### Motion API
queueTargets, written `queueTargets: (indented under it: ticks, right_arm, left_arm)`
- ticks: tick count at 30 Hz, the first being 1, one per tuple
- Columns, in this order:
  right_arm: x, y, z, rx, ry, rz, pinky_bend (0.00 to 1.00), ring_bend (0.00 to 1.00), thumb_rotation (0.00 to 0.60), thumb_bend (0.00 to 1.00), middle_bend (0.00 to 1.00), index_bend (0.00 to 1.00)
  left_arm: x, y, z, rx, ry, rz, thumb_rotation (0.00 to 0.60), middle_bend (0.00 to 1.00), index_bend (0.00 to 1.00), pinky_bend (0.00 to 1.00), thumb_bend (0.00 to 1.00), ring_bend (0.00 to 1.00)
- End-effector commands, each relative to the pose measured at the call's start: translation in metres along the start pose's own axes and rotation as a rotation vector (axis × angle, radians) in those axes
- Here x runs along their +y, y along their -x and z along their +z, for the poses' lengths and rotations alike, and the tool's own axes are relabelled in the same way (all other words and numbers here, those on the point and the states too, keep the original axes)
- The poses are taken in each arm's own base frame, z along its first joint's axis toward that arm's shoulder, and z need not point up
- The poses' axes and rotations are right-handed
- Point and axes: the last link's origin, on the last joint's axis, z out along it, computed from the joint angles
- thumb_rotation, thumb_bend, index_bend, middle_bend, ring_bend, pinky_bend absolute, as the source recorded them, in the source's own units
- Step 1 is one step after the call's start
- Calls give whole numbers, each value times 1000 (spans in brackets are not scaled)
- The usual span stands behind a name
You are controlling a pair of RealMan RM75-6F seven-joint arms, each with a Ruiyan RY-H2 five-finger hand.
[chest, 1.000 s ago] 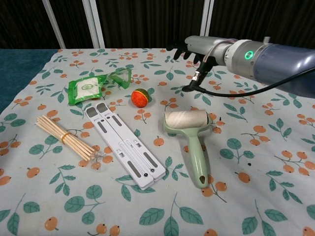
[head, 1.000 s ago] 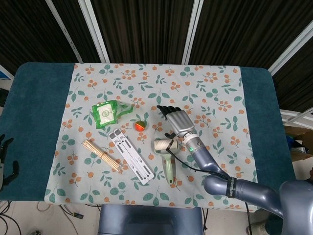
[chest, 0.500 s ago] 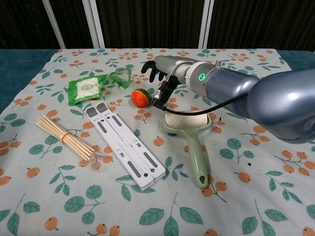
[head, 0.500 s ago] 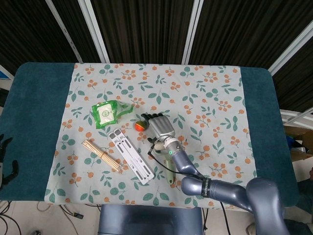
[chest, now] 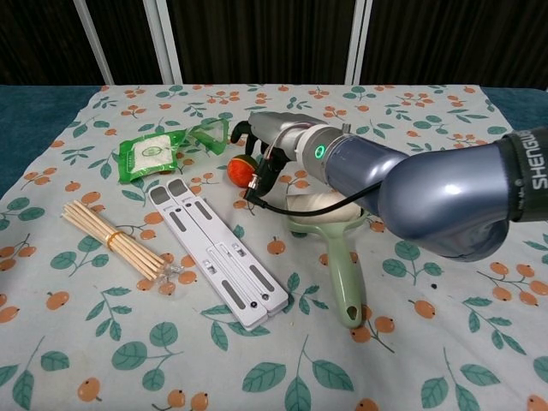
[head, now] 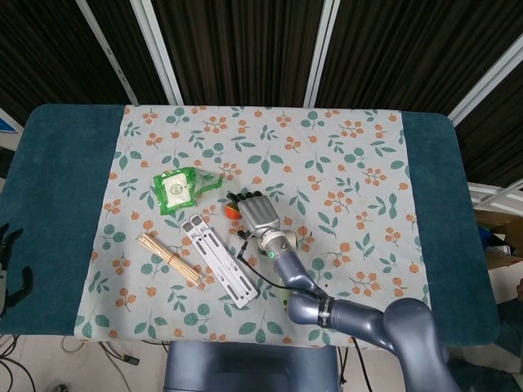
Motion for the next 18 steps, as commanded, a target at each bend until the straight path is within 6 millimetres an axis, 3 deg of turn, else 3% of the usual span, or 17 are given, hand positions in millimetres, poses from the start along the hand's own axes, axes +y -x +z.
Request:
queueTargets:
  ticks: [1,18]
  right_arm:
    - [-9,5,5,0,-5,5,211,277,600,317,281,194]
    - [-15,16,18,32,18,-40,315,406,600,354,410,346]
  left_arm:
    - [0,0,0,-2,-1,-3,600,0,111,1,545,0]
    - [-1,0,1,-17,-13,-18,600,0,111,1,545,0]
